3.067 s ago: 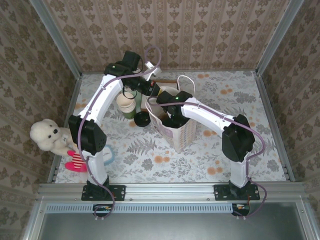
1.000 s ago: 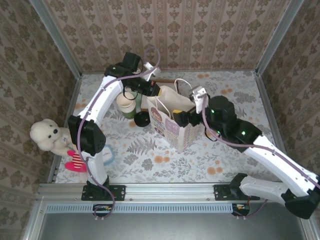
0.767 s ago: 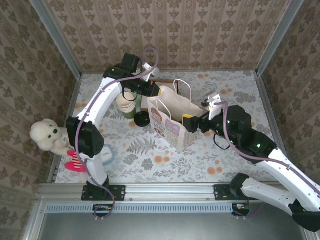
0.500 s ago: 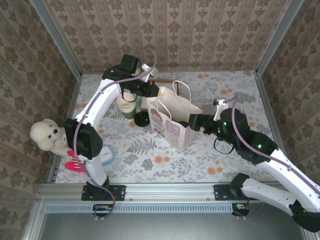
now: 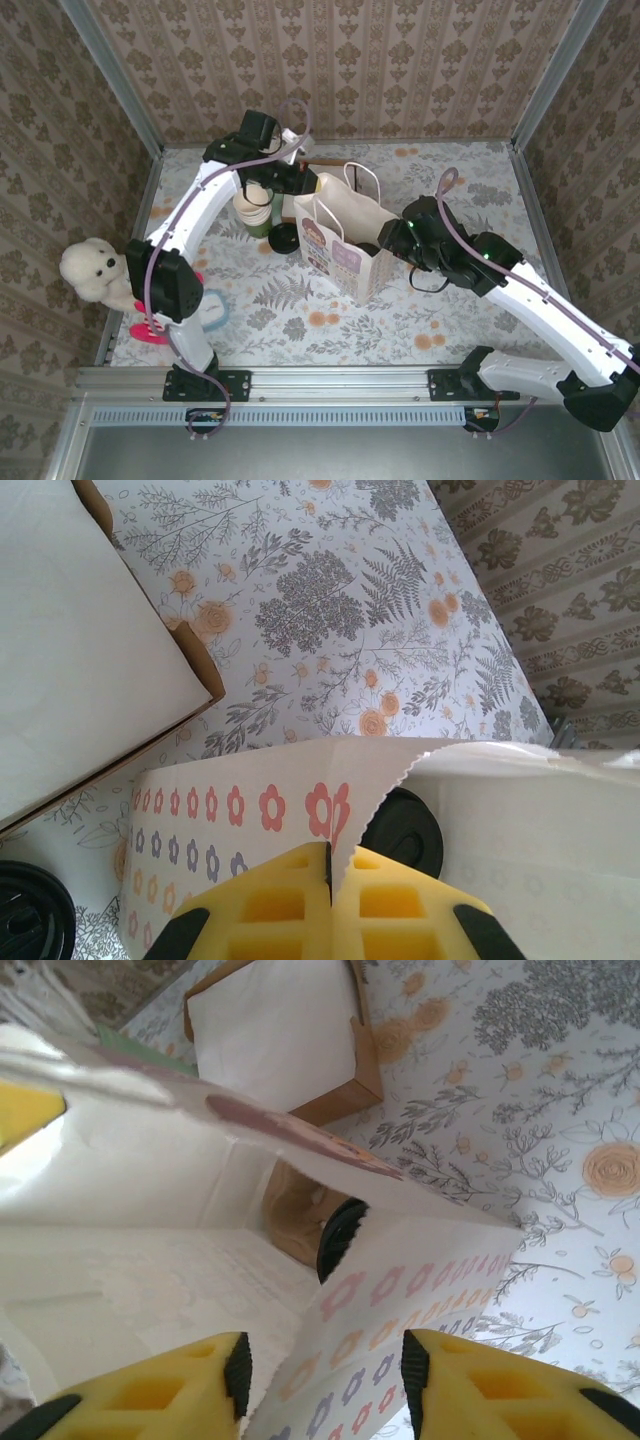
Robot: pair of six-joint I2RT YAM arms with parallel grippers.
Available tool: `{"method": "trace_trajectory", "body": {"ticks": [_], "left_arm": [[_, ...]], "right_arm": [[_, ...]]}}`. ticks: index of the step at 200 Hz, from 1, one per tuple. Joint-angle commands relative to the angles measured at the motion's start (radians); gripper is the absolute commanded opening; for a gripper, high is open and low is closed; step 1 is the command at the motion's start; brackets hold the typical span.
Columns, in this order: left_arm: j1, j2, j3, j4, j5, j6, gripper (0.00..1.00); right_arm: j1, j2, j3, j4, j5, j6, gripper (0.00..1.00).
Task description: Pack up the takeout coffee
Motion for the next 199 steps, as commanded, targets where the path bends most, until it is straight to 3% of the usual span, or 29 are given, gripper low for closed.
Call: {"method": "trace_trajectory", "body": {"ticks": [1, 53, 92, 122, 144, 174, 199], "left_arm": [[-0.004, -0.059, -0.009, 0.02, 0.001, -0.027, 0.0], [-0.004, -0.099, -0.044, 0.03, 0.022, -0.037, 0.01], [0.009, -0.154, -0.096, 0.05, 0.048, -0.044, 0.13], [0.044, -0.22, -0.153, 0.097, 0.095, -0.063, 0.38], [0.071, -0.313, -0.239, 0.198, 0.084, -0.072, 0.65], [0.114, -0.442, -0.348, 0.312, -0.11, -0.07, 0.88], [0.151, -0.492, -0.41, 0.388, -0.271, -0.055, 0.93]], "right_arm": [[-0.009, 0.017, 0.052, -0.026, -0.029, -0.056, 0.37], [-0.05, 0.115, 0.187, -0.145, -0.039, -0.203, 0.0], [-0.132, 0.198, 0.302, -0.217, -0.1, -0.408, 0.0], [-0.18, 0.265, 0.371, -0.243, -0.189, -0.6, 0.0], [-0.205, 0.327, 0.412, -0.242, -0.202, -0.689, 0.0], [-0.227, 0.39, 0.455, -0.197, -0.19, -0.707, 0.0], [-0.239, 0.409, 0.461, -0.108, -0.227, -0.766, 0.0]]}}
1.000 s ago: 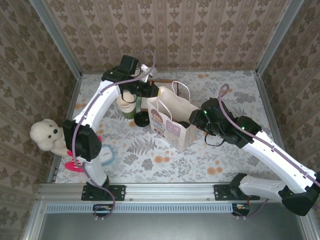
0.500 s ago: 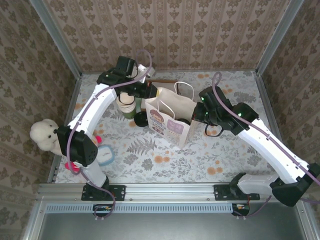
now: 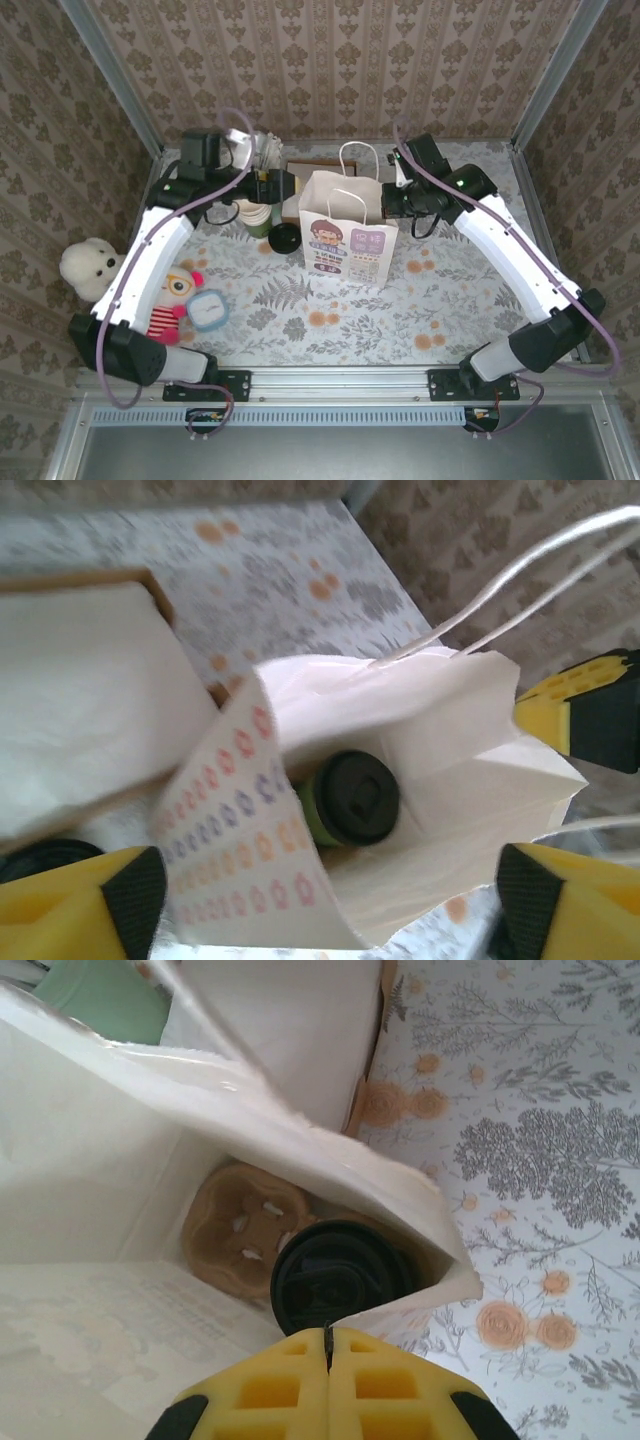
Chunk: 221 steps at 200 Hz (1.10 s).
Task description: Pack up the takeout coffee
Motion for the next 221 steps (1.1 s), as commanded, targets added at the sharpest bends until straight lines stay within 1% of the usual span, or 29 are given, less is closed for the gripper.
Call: {"method": "trace_trajectory", "body": {"ticks": [1, 30, 49, 62, 70, 74, 82, 85, 91, 99, 103, 104, 106, 107, 109, 112, 115, 119, 123, 135, 145, 150, 161, 178, 192, 210, 221], "left_arm": [[0.033, -0.039, -0.046, 0.121, -0.191, 0.022, 0.93], [0.081, -0.004, -0.01, 0.114, -0.286, 0.06, 0.93], [0.113, 0.062, 0.069, 0.059, -0.366, 0.05, 0.93], [0.119, 0.12, 0.135, 0.019, -0.439, 0.047, 0.94], [0.126, 0.159, 0.177, -0.007, -0.464, 0.044, 0.94], [0.128, 0.179, 0.2, -0.023, -0.474, 0.039, 0.93], [0.132, 0.217, 0.25, -0.055, -0.476, 0.031, 0.9], [0.133, 0.23, 0.265, -0.063, -0.468, 0.03, 0.88], [0.132, 0.251, 0.286, -0.071, -0.434, 0.035, 0.85], [0.128, 0.273, 0.304, -0.073, -0.397, 0.031, 0.83], [0.125, 0.281, 0.309, -0.075, -0.391, 0.02, 0.82], [0.125, 0.282, 0.31, -0.077, -0.391, 0.016, 0.82], [0.122, 0.284, 0.313, -0.08, -0.392, 0.008, 0.81], [0.12, 0.286, 0.315, -0.081, -0.393, 0.004, 0.81], [0.116, 0.288, 0.318, -0.083, -0.396, -0.004, 0.81], [0.112, 0.291, 0.322, -0.092, -0.402, -0.016, 0.8], [0.105, 0.292, 0.325, -0.099, -0.411, -0.026, 0.79], [0.094, 0.293, 0.328, -0.109, -0.427, -0.034, 0.78], [0.083, 0.29, 0.328, -0.118, -0.449, -0.04, 0.77], [0.029, 0.282, 0.33, -0.149, -0.574, -0.055, 0.77], [-0.007, 0.281, 0.34, -0.185, -0.657, -0.087, 0.77], [-0.018, 0.28, 0.345, -0.202, -0.682, -0.118, 0.75], [-0.038, 0.275, 0.334, -0.21, -0.7, -0.191, 0.69], [-0.069, 0.264, 0.285, -0.17, -0.709, -0.28, 0.61], [-0.084, 0.264, 0.262, -0.153, -0.747, -0.362, 0.6], [-0.093, 0.264, 0.23, -0.117, -0.741, -0.467, 0.59], [-0.103, 0.264, 0.213, -0.096, -0.76, -0.505, 0.58]], "right_arm": [[-0.012, 0.018, 0.037, 0.07, -0.047, -0.094, 0.0], [-0.039, 0.06, 0.099, 0.078, -0.078, -0.162, 0.0], [-0.051, 0.068, 0.108, 0.1, -0.102, -0.189, 0.0], [-0.059, 0.076, 0.109, 0.111, -0.123, -0.187, 0.0], [-0.059, 0.079, 0.109, 0.112, -0.122, -0.184, 0.0], [-0.06, 0.08, 0.109, 0.11, -0.121, -0.181, 0.02], [-0.06, 0.079, 0.106, 0.108, -0.113, -0.174, 0.1], [-0.06, 0.077, 0.105, 0.108, -0.109, -0.17, 0.14], [-0.062, 0.073, 0.101, 0.111, -0.097, -0.161, 0.22], [-0.062, 0.064, 0.099, 0.113, -0.081, -0.152, 0.28], [-0.062, 0.057, 0.095, 0.114, -0.065, -0.144, 0.35], [-0.062, 0.057, 0.095, 0.114, -0.065, -0.144, 0.35], [-0.061, 0.051, 0.094, 0.114, -0.056, -0.139, 0.41], [-0.061, 0.051, 0.094, 0.114, -0.056, -0.139, 0.41], [-0.062, 0.045, 0.093, 0.116, -0.044, -0.135, 0.47], [-0.063, 0.041, 0.092, 0.117, -0.035, -0.132, 0.5], [-0.064, 0.03, 0.089, 0.12, -0.02, -0.126, 0.55], [-0.064, 0.023, 0.085, 0.124, -0.008, -0.121, 0.58], [-0.064, 0.006, 0.076, 0.134, 0.014, -0.114, 0.64], [-0.063, -0.037, 0.038, 0.176, 0.061, -0.097, 0.73], [-0.063, -0.08, -0.016, 0.237, 0.094, -0.083, 0.92], [-0.064, -0.113, -0.044, 0.272, 0.108, -0.077, 0.99], [-0.063, -0.158, -0.101, 0.333, 0.141, -0.056, 1.0], [-0.065, -0.196, -0.154, 0.377, 0.181, -0.032, 1.0], [-0.064, -0.209, -0.173, 0.378, 0.208, -0.022, 1.0], [-0.064, -0.217, -0.187, 0.377, 0.226, -0.018, 1.0], [-0.064, -0.22, -0.193, 0.375, 0.232, -0.019, 1.0]]}}
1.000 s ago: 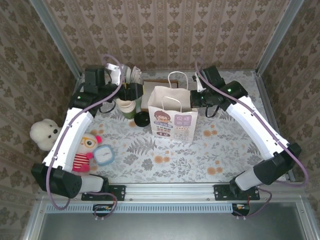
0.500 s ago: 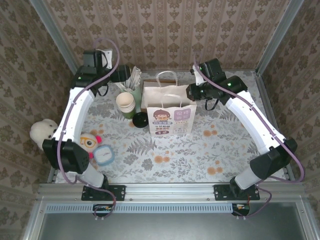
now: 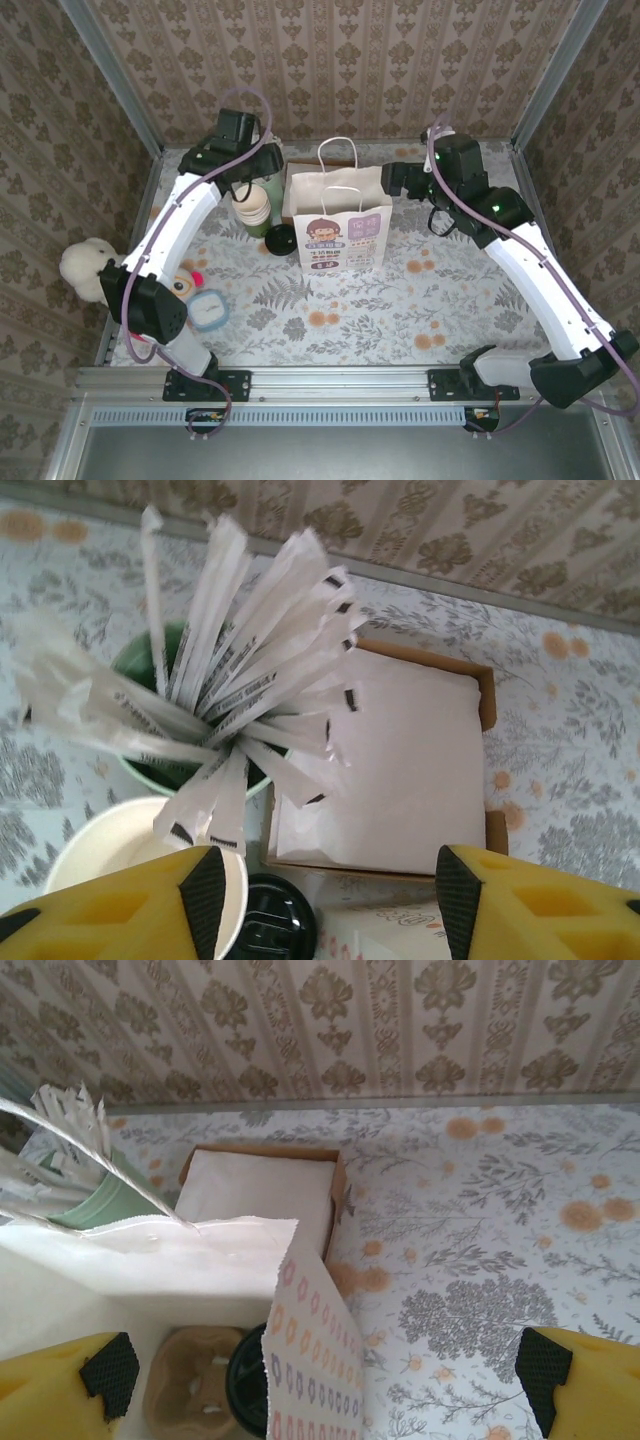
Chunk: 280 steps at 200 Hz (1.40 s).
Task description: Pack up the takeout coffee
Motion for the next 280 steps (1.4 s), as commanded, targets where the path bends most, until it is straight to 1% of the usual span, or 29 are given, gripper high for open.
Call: {"method": "trace_trajectory", "body": {"ticks": [1, 14, 24, 29, 40, 48, 60, 78, 98, 112, 149, 167, 182, 218, 245, 260, 280], "left_arm": [[-0.015, -0.025, -0.04, 0.041, -0.071, -0.174, 0.58], [-0.027, -0.008, -0.038, 0.051, -0.085, -0.171, 0.55], [-0.027, 0.023, -0.012, 0.045, -0.067, -0.112, 0.53], [-0.024, 0.039, 0.003, 0.047, -0.029, -0.053, 0.53], [-0.012, 0.079, 0.053, 0.04, 0.067, 0.124, 0.53], [-0.007, 0.106, 0.094, 0.016, 0.077, 0.199, 0.54], [-0.002, 0.144, 0.149, -0.021, 0.118, 0.35, 0.52], [-0.006, 0.211, 0.239, -0.118, 0.137, 0.525, 0.47], [-0.011, 0.258, 0.285, -0.19, 0.138, 0.727, 0.45], [-0.003, 0.27, 0.295, -0.211, 0.127, 0.815, 0.45], [0.026, 0.271, 0.296, -0.23, 0.186, 0.89, 0.46], [0.028, 0.271, 0.275, -0.234, 0.145, 0.929, 0.46], [0.043, 0.272, 0.26, -0.221, 0.148, 0.945, 0.45], [0.058, 0.304, 0.288, -0.245, 0.189, 0.96, 0.3], [0.058, 0.308, 0.291, -0.247, 0.207, 0.973, 0.23], [0.06, 0.306, 0.289, -0.237, 0.196, 0.974, 0.16], [0.061, 0.284, 0.275, -0.202, 0.207, 0.969, 0.1]], "right_arm": [[-0.005, -0.005, -0.031, 0.038, 0.066, 0.028, 1.0], [-0.005, -0.01, -0.039, 0.04, 0.07, 0.029, 1.0], [-0.006, -0.013, -0.04, 0.043, 0.071, 0.03, 1.0], [-0.006, -0.013, -0.043, 0.043, 0.072, 0.031, 1.0], [-0.006, -0.017, -0.044, 0.043, 0.073, 0.032, 1.0], [-0.005, -0.02, -0.045, 0.043, 0.073, 0.031, 1.0], [-0.005, -0.027, -0.049, 0.039, 0.073, 0.031, 1.0], [-0.006, -0.04, -0.055, 0.034, 0.081, 0.032, 1.0], [-0.005, -0.062, -0.069, 0.033, 0.099, 0.038, 1.0], [-0.005, -0.078, -0.081, 0.038, 0.11, 0.037, 1.0], [-0.006, -0.108, -0.094, 0.032, 0.128, 0.037, 1.0], [-0.006, -0.113, -0.096, 0.035, 0.13, 0.039, 1.0], [-0.006, -0.116, -0.094, 0.033, 0.127, 0.039, 1.0], [-0.006, -0.13, -0.098, 0.032, 0.133, 0.038, 1.0], [-0.006, -0.146, -0.108, 0.028, 0.139, 0.04, 1.0], [-0.006, -0.156, -0.108, 0.023, 0.145, 0.038, 1.0], [-0.006, -0.17, -0.114, 0.018, 0.15, 0.038, 1.0]]}}
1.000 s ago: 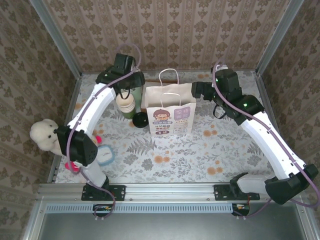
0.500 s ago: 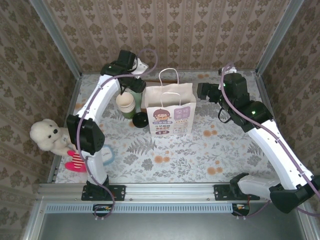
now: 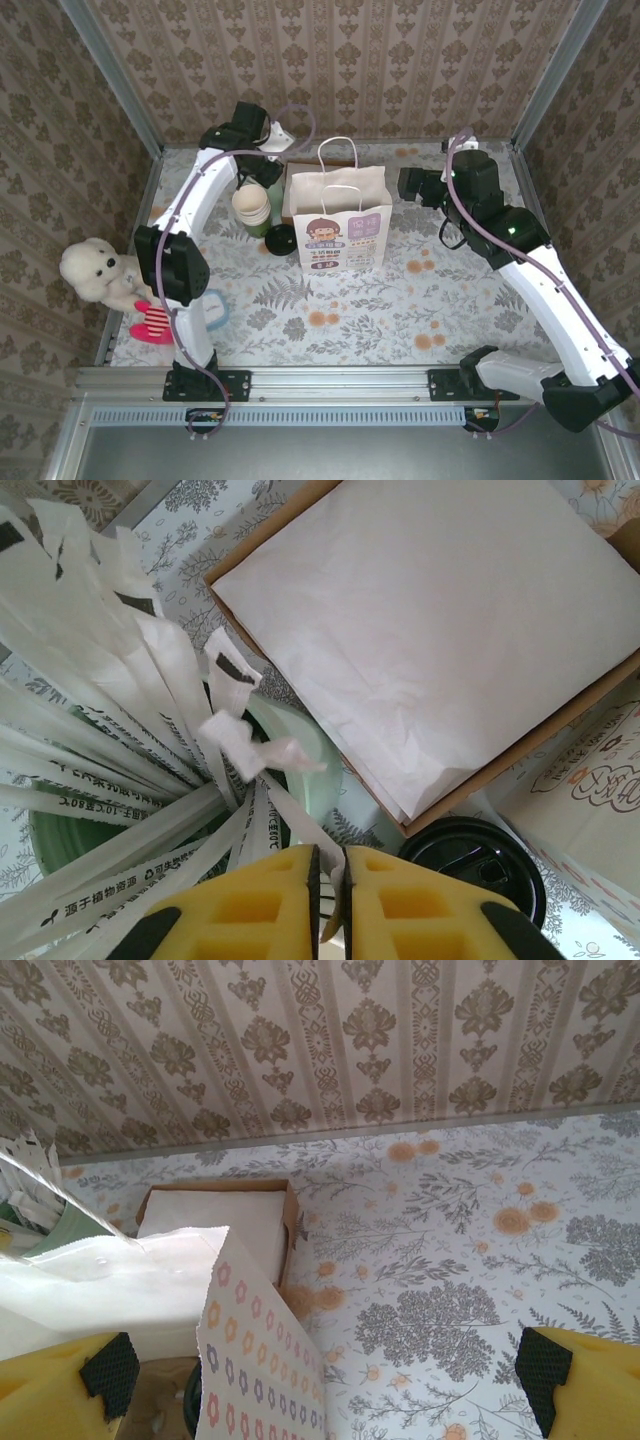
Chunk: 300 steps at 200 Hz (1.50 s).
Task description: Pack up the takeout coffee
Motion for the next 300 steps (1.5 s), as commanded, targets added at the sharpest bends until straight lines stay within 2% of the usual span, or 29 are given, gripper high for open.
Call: {"method": "trace_trajectory", "body": {"ticks": [1, 24, 93, 139, 166, 235, 300], "left_arm": [[0.006, -0.02, 0.01, 0.019, 0.032, 0.014, 0.09], [0.009, -0.061, -0.022, 0.071, 0.048, -0.005, 0.0], [0.064, -0.205, -0.109, 0.111, 0.104, -0.1, 0.0], [0.134, -0.345, -0.154, 0.155, 0.138, -0.286, 0.0], [0.16, -0.432, -0.198, 0.189, 0.112, -0.418, 0.0], [0.167, -0.576, -0.144, 0.084, 0.091, -0.586, 0.0], [0.168, -0.677, -0.064, 0.0, 0.172, -0.621, 0.0]], "right_arm": [[-0.006, -0.037, -0.013, -0.005, 0.036, 0.012, 1.0], [-0.006, -0.051, -0.028, 0.004, 0.038, 0.015, 1.0], [-0.005, -0.051, -0.034, 0.016, 0.026, 0.013, 1.0], [-0.006, -0.039, -0.036, 0.046, 0.006, 0.018, 1.0], [-0.005, -0.025, -0.042, 0.077, -0.013, 0.021, 1.0], [-0.006, -0.021, -0.077, 0.135, -0.037, 0.02, 1.0], [-0.006, 0.014, -0.065, 0.178, -0.047, 0.009, 1.0]]}}
